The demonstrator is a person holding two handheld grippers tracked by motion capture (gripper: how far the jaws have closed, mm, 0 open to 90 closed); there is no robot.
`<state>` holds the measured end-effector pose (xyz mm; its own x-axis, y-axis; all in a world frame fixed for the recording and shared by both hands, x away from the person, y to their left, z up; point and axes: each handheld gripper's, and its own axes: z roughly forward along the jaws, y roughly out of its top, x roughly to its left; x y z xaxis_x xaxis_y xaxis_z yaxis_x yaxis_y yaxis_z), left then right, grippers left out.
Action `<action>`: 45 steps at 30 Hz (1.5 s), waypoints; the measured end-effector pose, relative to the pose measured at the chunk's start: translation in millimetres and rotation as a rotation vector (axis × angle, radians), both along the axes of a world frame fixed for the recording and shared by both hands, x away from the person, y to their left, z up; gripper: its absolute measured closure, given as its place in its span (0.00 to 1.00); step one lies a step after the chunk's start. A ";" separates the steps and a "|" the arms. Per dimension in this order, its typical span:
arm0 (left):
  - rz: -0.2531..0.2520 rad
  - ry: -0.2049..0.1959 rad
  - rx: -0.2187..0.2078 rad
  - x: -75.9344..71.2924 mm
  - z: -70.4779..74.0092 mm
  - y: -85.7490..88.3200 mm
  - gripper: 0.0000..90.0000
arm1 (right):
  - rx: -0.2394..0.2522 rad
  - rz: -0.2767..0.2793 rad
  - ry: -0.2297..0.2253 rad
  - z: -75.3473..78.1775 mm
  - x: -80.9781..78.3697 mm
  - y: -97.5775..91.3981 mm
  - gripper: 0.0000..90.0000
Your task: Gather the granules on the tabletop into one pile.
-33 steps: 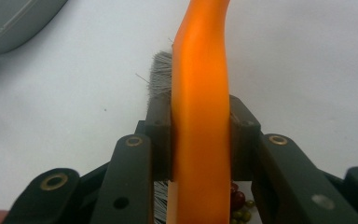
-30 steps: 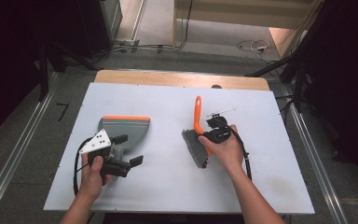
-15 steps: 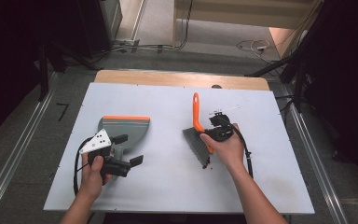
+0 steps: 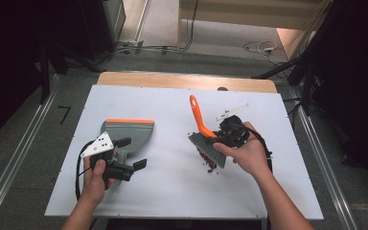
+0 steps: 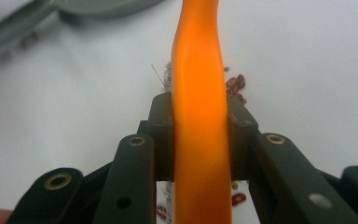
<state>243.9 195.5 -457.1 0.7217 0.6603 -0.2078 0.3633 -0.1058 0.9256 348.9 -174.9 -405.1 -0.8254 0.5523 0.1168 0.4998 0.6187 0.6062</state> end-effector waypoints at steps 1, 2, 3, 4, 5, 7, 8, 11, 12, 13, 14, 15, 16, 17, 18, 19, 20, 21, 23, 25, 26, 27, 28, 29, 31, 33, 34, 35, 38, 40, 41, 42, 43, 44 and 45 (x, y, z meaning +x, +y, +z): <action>0.000 0.002 -0.002 -0.2 0.0 -0.4 0.00 | -0.013 0.027 -0.004 0.5 -4.1 -1.3 0.76; -0.001 0.001 0.001 -0.1 -0.1 -0.6 0.00 | -0.030 0.075 -0.018 -0.1 -12.2 -3.5 0.76; -0.001 0.000 0.001 0.1 -0.2 -1.0 0.00 | -0.045 0.095 -0.019 -1.0 -16.1 -4.3 0.76; -0.001 0.000 0.001 0.3 -0.2 -1.3 0.00 | -0.060 0.119 -0.019 -2.6 -19.4 -5.1 0.76; -0.002 0.001 0.000 0.2 -0.1 -1.6 0.00 | -0.073 0.142 -0.015 -4.5 -22.7 -6.0 0.76; -0.004 0.000 0.003 0.1 0.0 -2.1 0.00 | -0.083 0.168 -0.016 -6.7 -26.2 -7.2 0.76; -0.003 0.000 0.004 0.1 0.1 -1.9 0.00 | -0.082 0.198 -0.010 -9.2 -29.6 -8.4 0.76; -0.003 -0.007 0.001 -0.3 0.5 -1.6 0.00 | -0.087 0.277 -0.015 -17.9 -38.4 -10.8 0.76; -0.002 -0.007 -0.002 -0.2 0.5 -1.6 0.00 | -0.089 0.291 -0.006 -21.0 -40.5 -10.1 0.76; -0.002 -0.007 -0.001 -0.2 0.5 -1.6 0.00 | -0.093 0.307 -0.001 -24.2 -42.0 -8.9 0.76; -0.002 -0.007 0.000 -0.2 0.5 -1.7 0.00 | -0.105 0.328 0.002 -28.6 -43.1 -6.4 0.76; -0.002 -0.008 0.004 -0.2 0.5 -1.6 0.00 | -0.113 0.338 0.002 -31.4 -43.6 -4.7 0.76; -0.001 -0.008 0.006 -0.3 0.5 -1.6 0.00 | -0.141 0.363 -0.006 -38.8 -42.6 -0.3 0.76; -0.001 -0.008 0.005 -0.2 0.4 -1.5 0.00 | -0.141 0.363 -0.006 -38.8 -42.6 -0.3 0.76; -0.001 -0.007 0.006 -0.3 0.4 -1.3 0.00 | -0.148 0.371 -0.012 -42.2 -41.1 1.7 0.76; -0.001 -0.007 0.007 -0.2 0.2 -1.2 0.00 | -0.139 0.370 -0.017 -43.6 -38.5 2.3 0.76; -0.002 -0.007 0.008 -0.1 0.2 -1.1 0.00 | -0.132 0.364 -0.013 -43.9 -35.1 2.3 0.76; -0.002 -0.007 0.008 -0.1 0.1 -1.2 0.00 | -0.131 0.367 -0.016 -45.4 -31.3 2.7 0.76; -0.003 -0.007 0.010 -0.2 0.0 -1.2 0.00 | -0.121 0.364 -0.008 -47.1 -23.9 2.1 0.75; -0.004 -0.006 0.013 0.0 -0.1 -1.1 0.00 | -0.118 0.373 -0.005 -48.1 -17.2 1.8 0.75; -0.003 -0.006 0.013 0.1 -0.3 -1.0 0.00 | -0.119 0.371 0.005 -48.2 -14.6 2.0 0.75; -0.002 -0.004 0.012 0.1 -0.5 -1.0 0.00 | -0.114 0.384 -0.001 -48.9 -11.0 2.5 0.75; -0.003 -0.002 0.010 0.1 -0.8 -1.2 0.00 | -0.117 0.386 0.006 -48.8 -8.1 2.8 0.75; -0.003 -0.002 0.011 0.2 -0.9 -1.4 0.00 | -0.113 0.390 0.008 -49.4 -4.5 3.6 0.75; -0.004 -0.001 0.012 0.1 -1.1 -2.4 0.00 | -0.108 0.396 0.009 -50.6 2.8 4.8 0.75; -0.006 -0.002 0.011 0.1 -1.2 -2.8 0.00 | -0.107 0.399 0.004 -51.2 9.3 5.7 0.75; -0.006 -0.002 0.011 0.1 -1.2 -2.7 0.00 | -0.102 0.399 0.009 -51.5 11.5 6.2 0.75; -0.004 -0.002 0.012 0.2 -1.3 -2.5 0.00 | -0.098 0.403 0.005 -51.7 14.4 6.3 0.75; -0.004 -0.002 0.014 0.3 -1.3 -2.1 0.00 | -0.087 0.403 -0.008 -52.6 22.9 6.0 0.75; -0.005 -0.003 0.016 0.4 -1.4 -2.1 0.00 | -0.084 0.405 -0.014 -53.0 27.4 5.9 0.75; -0.005 -0.002 0.017 0.3 -1.4 -2.1 0.00 | -0.085 0.398 -0.016 -52.8 29.0 6.0 0.75; -0.007 -0.003 0.015 0.5 -1.6 -2.3 0.00 | -0.083 0.401 -0.022 -52.9 30.9 6.6 0.75; -0.007 -0.002 0.015 0.5 -1.7 -2.4 0.00 | -0.085 0.402 -0.025 -52.4 32.3 7.2 0.75; -0.007 -0.002 0.014 0.5 -1.8 -2.5 0.00 | -0.085 0.403 -0.035 -52.2 34.0 8.0 0.75; -0.008 -0.001 0.014 0.5 -1.8 -2.6 0.00 | -0.091 0.398 -0.033 -51.5 34.9 8.6 0.75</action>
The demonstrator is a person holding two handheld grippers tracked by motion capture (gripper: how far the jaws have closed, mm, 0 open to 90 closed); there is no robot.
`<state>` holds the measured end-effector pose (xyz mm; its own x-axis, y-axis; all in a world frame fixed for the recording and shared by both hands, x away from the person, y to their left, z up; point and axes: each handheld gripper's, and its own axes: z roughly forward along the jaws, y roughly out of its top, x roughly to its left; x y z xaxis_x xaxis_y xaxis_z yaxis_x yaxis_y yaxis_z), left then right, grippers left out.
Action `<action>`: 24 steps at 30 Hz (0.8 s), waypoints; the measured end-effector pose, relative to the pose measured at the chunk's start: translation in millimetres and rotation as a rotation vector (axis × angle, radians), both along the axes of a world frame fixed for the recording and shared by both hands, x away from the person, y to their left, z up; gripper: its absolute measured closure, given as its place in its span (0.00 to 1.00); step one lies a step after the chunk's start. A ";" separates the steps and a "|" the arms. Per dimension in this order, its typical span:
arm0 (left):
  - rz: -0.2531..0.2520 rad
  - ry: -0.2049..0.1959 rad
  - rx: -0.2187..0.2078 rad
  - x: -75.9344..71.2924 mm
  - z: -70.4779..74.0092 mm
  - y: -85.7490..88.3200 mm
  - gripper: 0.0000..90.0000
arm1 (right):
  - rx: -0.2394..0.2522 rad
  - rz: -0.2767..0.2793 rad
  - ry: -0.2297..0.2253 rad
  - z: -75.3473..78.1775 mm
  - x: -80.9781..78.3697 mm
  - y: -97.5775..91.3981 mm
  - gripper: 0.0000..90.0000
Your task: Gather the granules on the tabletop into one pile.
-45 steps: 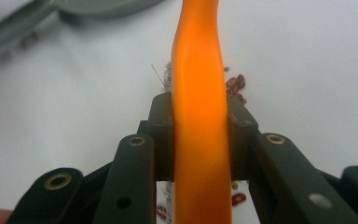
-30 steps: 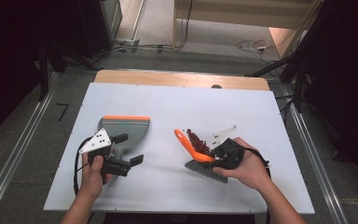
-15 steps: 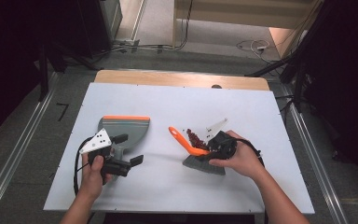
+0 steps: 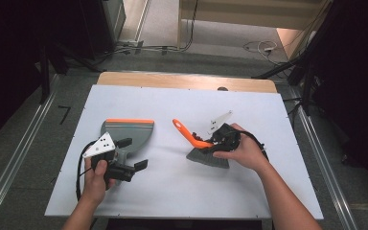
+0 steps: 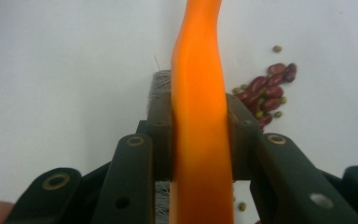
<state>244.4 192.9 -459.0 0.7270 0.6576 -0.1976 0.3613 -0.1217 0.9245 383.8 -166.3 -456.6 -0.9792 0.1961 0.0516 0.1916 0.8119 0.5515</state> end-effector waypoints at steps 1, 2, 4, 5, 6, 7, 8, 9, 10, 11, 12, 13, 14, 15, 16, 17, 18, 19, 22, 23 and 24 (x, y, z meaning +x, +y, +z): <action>0.001 0.002 0.000 0.0 0.0 0.0 0.00 | 0.002 0.012 -0.008 0.0 2.4 0.6 0.75; 0.001 0.002 0.000 0.0 0.0 0.0 0.00 | 0.003 0.012 -0.007 -0.2 4.0 1.5 0.75; 0.001 0.003 0.002 -0.1 -0.1 0.0 0.00 | -0.001 0.010 -0.007 0.1 6.5 2.7 0.75; 0.001 0.005 0.003 0.0 -0.1 0.1 0.00 | 0.001 0.018 -0.012 -0.1 8.5 3.1 0.75; 0.002 0.004 0.001 0.0 -0.3 0.0 0.00 | 0.001 0.013 -0.009 0.2 9.5 3.5 0.75; 0.002 0.005 0.002 0.1 -0.3 0.1 0.00 | 0.000 0.012 -0.013 0.2 11.2 3.7 0.75; 0.002 0.006 0.001 0.1 -0.4 0.0 0.00 | 0.003 0.010 -0.017 0.3 13.1 3.7 0.75; 0.003 0.007 0.003 0.1 -0.6 0.0 0.00 | 0.002 0.001 -0.012 0.2 14.2 3.7 0.75; 0.003 0.007 0.004 0.2 -0.7 0.0 0.00 | 0.005 -0.001 -0.013 0.2 16.1 3.7 0.75; 0.003 0.008 0.006 0.2 -0.7 0.0 0.00 | 0.009 -0.008 -0.012 -0.1 17.6 3.7 0.75; 0.003 0.006 0.004 0.3 -0.9 0.0 0.00 | 0.014 -0.008 -0.008 -0.5 19.2 3.8 0.75; 0.003 0.006 0.003 0.3 -0.8 0.0 0.00 | 0.014 -0.012 -0.006 -0.8 20.5 4.0 0.75; 0.003 0.006 0.003 0.3 -0.8 0.1 0.00 | 0.019 -0.010 -0.006 -1.1 21.8 4.4 0.75; 0.004 0.007 0.003 0.3 -0.8 0.1 0.00 | 0.014 -0.012 -0.007 -0.7 22.7 4.6 0.75; 0.004 0.006 0.003 0.4 -1.0 0.1 0.00 | 0.014 -0.011 -0.010 -0.4 23.5 4.8 0.75; 0.003 0.007 0.005 0.4 -1.0 0.2 0.00 | 0.018 -0.002 -0.020 -0.6 25.1 5.6 0.75; 0.003 0.007 0.005 0.4 -1.1 0.2 0.00 | 0.012 -0.002 -0.021 0.2 26.0 6.0 0.75; 0.003 0.007 0.005 0.5 -1.1 0.1 0.00 | 0.012 -0.005 -0.023 0.4 26.9 6.6 0.75; 0.004 0.007 0.007 0.4 -1.3 0.1 0.00 | 0.006 -0.015 -0.021 1.3 31.0 7.6 0.75; 0.003 0.007 0.007 0.6 -1.5 0.3 0.00 | 0.012 -0.011 -0.026 0.9 32.9 8.1 0.75; 0.005 0.008 0.006 0.7 -1.7 0.4 0.00 | 0.008 -0.016 -0.025 1.1 34.0 8.1 0.75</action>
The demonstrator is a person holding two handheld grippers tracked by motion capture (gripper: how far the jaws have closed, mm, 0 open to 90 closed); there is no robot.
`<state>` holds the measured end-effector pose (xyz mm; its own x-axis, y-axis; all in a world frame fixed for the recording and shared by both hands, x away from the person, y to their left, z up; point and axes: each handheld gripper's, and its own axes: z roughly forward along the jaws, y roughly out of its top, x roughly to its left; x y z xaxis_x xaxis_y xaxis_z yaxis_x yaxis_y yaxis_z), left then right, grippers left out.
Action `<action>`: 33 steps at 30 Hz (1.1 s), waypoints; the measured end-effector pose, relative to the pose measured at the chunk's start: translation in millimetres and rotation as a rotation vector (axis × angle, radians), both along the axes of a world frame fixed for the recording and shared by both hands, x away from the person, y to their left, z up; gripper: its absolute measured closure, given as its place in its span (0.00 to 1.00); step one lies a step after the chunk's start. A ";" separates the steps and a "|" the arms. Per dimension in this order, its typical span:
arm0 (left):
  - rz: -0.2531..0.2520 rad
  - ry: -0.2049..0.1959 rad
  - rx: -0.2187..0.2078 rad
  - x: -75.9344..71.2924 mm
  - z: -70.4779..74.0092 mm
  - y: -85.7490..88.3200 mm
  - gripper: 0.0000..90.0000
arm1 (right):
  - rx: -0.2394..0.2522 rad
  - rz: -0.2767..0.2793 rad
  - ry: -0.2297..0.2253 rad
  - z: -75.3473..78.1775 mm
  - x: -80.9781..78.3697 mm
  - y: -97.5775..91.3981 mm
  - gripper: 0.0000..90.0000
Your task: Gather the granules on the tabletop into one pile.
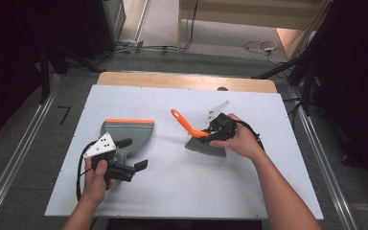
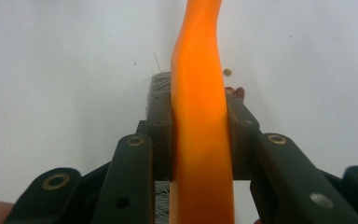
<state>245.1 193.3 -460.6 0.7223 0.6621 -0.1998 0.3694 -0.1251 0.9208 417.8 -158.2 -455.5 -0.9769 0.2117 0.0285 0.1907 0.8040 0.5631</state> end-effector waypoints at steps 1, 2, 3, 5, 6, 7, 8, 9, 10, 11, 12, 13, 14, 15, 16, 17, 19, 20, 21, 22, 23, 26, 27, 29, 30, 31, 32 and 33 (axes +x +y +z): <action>0.001 0.001 -0.001 0.0 -0.1 0.1 0.00 | 0.007 0.002 0.000 -0.6 1.4 0.4 0.75; 0.001 0.000 -0.002 0.1 -0.2 0.2 0.00 | 0.004 0.001 0.003 -0.3 2.3 0.3 0.75; 0.001 0.000 -0.003 0.0 -0.2 0.2 0.00 | 0.003 -0.003 0.006 -0.3 3.0 0.3 0.75; 0.001 -0.001 -0.004 0.0 0.0 0.3 0.00 | 0.010 0.002 0.005 -0.7 5.2 0.6 0.75; 0.000 -0.001 -0.004 0.0 0.0 0.4 0.00 | 0.007 -0.002 0.004 -0.2 6.0 0.4 0.75; 0.000 -0.001 -0.002 -0.1 0.1 0.5 0.00 | 0.007 -0.004 -0.003 0.2 7.0 0.4 0.75; 0.000 -0.001 -0.004 -0.1 0.0 0.4 0.00 | 0.010 -0.005 -0.004 0.4 8.0 0.6 0.75; 0.001 -0.001 -0.004 -0.1 0.0 0.3 0.00 | 0.011 -0.009 -0.002 0.4 8.9 0.8 0.75; 0.000 -0.001 -0.003 -0.1 0.0 0.2 0.00 | 0.010 -0.010 -0.004 0.4 10.2 0.8 0.75; 0.001 -0.001 -0.002 -0.1 0.1 0.2 0.00 | 0.014 -0.004 -0.002 0.0 11.5 1.1 0.75; 0.000 -0.001 -0.004 -0.1 0.0 0.3 0.00 | 0.012 -0.011 0.001 0.2 12.0 1.0 0.75; 0.000 -0.001 -0.004 -0.1 0.0 0.3 0.00 | 0.011 -0.013 0.005 0.3 12.8 1.1 0.75; 0.000 -0.001 -0.004 -0.1 0.0 0.4 0.00 | 0.017 -0.006 0.000 -0.3 14.2 1.4 0.75; 0.002 0.000 -0.001 -0.1 0.2 0.6 0.00 | 0.015 -0.010 0.003 0.0 14.6 1.2 0.75; 0.001 -0.001 -0.003 0.0 0.0 0.6 0.00 | 0.016 -0.009 -0.001 -0.1 15.5 1.1 0.75; 0.001 0.000 -0.003 -0.1 0.0 0.5 0.00 | 0.017 -0.011 -0.001 0.0 15.9 1.2 0.75; 0.001 -0.001 -0.003 -0.1 0.0 0.4 0.00 | 0.016 -0.016 -0.003 0.7 16.6 1.1 0.75; 0.000 -0.001 -0.003 -0.1 -0.1 0.4 0.00 | 0.019 -0.015 -0.011 0.7 17.5 1.2 0.75; 0.001 0.001 0.000 -0.2 0.1 0.6 0.00 | 0.020 -0.014 -0.011 0.6 18.2 1.2 0.75; 0.002 0.000 -0.001 -0.1 0.0 0.7 0.00 | 0.019 -0.013 -0.008 0.7 18.7 1.1 0.75; 0.002 0.000 -0.003 -0.1 0.0 0.8 0.00 | 0.019 -0.015 -0.007 0.7 19.1 1.1 0.75; 0.003 0.001 -0.002 0.1 -0.1 1.3 0.00 | 0.018 -0.023 -0.014 1.6 19.1 1.1 0.75; 0.003 0.001 -0.002 0.1 -0.2 1.3 0.00 | 0.017 -0.028 -0.018 1.9 19.1 1.1 0.75; 0.003 0.002 -0.002 0.1 -0.2 1.0 0.00 | 0.014 -0.033 -0.021 2.5 19.6 0.6 0.75; 0.003 0.001 -0.001 0.0 -0.2 1.0 0.00 | 0.012 -0.035 -0.022 2.7 20.0 0.4 0.75; 0.003 0.001 -0.001 0.0 -0.2 0.9 0.00 | 0.012 -0.036 -0.018 2.9 20.0 0.3 0.75; 0.003 0.001 -0.001 0.0 -0.2 1.0 0.00 | 0.014 -0.032 -0.020 2.9 20.0 0.5 0.75; 0.003 0.002 0.000 0.0 -0.1 1.2 0.00 | 0.013 -0.034 -0.017 3.4 19.3 0.7 0.75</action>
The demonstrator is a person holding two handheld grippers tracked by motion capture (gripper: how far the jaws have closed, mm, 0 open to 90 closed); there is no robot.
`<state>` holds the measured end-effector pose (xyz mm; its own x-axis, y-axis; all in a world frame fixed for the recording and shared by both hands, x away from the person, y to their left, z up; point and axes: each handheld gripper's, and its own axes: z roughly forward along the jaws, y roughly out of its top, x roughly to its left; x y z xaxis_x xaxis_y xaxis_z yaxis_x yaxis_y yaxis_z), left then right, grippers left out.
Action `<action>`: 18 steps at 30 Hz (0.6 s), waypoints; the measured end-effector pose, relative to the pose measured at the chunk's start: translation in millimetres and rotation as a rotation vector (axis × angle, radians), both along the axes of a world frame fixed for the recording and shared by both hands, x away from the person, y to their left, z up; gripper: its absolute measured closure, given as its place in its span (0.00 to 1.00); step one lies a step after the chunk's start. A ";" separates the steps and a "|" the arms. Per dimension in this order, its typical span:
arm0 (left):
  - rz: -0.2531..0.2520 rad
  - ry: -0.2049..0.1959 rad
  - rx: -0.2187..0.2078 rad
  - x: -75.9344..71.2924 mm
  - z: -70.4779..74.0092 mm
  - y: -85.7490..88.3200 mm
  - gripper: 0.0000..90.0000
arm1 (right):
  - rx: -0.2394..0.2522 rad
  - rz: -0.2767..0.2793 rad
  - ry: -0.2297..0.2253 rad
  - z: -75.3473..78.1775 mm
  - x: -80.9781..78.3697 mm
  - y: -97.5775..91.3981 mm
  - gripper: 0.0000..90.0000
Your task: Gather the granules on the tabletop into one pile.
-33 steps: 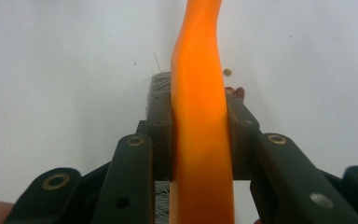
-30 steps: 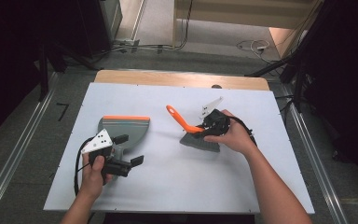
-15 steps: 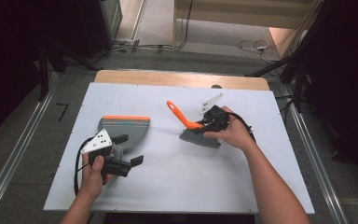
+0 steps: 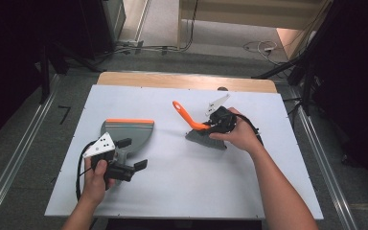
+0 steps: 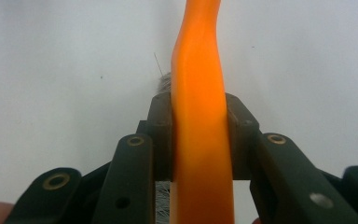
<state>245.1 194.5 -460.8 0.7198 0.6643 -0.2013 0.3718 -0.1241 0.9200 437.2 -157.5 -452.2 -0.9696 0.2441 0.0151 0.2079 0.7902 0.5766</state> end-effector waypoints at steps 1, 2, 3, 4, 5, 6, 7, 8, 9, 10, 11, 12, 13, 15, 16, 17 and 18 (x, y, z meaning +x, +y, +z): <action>-0.001 -0.001 -0.003 0.1 -0.2 0.1 0.00 | -0.002 -0.002 0.001 1.0 -0.7 0.1 0.75; 0.000 -0.001 -0.004 0.2 -0.2 0.5 0.00 | -0.004 0.002 -0.003 1.8 -1.7 0.3 0.75; 0.001 -0.001 -0.003 0.3 -0.2 0.7 0.00 | -0.011 -0.005 -0.008 3.7 -3.6 0.8 0.75; 0.001 -0.001 -0.003 0.3 -0.3 0.8 0.00 | -0.014 -0.006 -0.010 5.2 -4.5 0.9 0.75; 0.001 0.000 -0.003 0.4 -0.4 0.8 0.00 | -0.015 -0.008 -0.010 7.1 -5.7 0.8 0.75; -0.001 -0.001 -0.002 0.5 -0.5 0.7 0.00 | -0.016 -0.022 -0.004 9.3 -7.1 0.8 0.75; -0.001 0.000 -0.001 0.5 -0.5 0.6 0.00 | -0.013 -0.029 0.003 11.6 -8.3 0.6 0.75; -0.001 0.000 -0.002 0.6 -0.6 0.4 0.00 | -0.011 -0.047 0.010 14.1 -9.8 0.6 0.75; 0.000 0.001 0.000 0.5 -0.4 0.2 0.00 | -0.005 -0.061 0.013 16.5 -10.7 0.8 0.75; 0.000 0.002 0.000 0.4 -0.4 0.0 0.00 | 0.001 -0.078 0.014 18.7 -12.3 1.7 0.75; 0.000 0.002 -0.001 0.4 -0.4 -0.2 0.00 | 0.002 -0.100 0.014 21.1 -13.9 2.8 0.75; 0.000 0.003 -0.001 0.3 -0.3 -0.3 0.00 | 0.012 -0.139 0.026 23.2 -15.9 4.5 0.75; 0.000 0.003 -0.002 0.3 -0.2 -0.4 0.00 | 0.029 -0.178 0.048 25.3 -17.9 6.4 0.75; 0.000 0.001 -0.005 0.3 -0.3 -0.6 0.00 | 0.077 -0.242 0.072 28.8 -21.2 11.8 0.75; 0.000 0.001 -0.005 0.3 -0.4 -0.7 0.00 | 0.095 -0.283 0.090 30.3 -22.5 15.2 0.75; -0.001 0.001 -0.004 0.3 -0.4 -0.7 0.00 | 0.113 -0.313 0.105 30.9 -23.6 19.1 0.75; 0.000 0.001 -0.004 0.3 -0.4 -0.7 0.00 | 0.127 -0.335 0.117 30.7 -24.7 23.8 0.75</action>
<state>245.4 193.8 -461.2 0.7200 0.6633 -0.2040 0.3722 -0.1209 0.9202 412.4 -133.8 -421.4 -0.8265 0.5363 0.1711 0.5126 0.5912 0.6227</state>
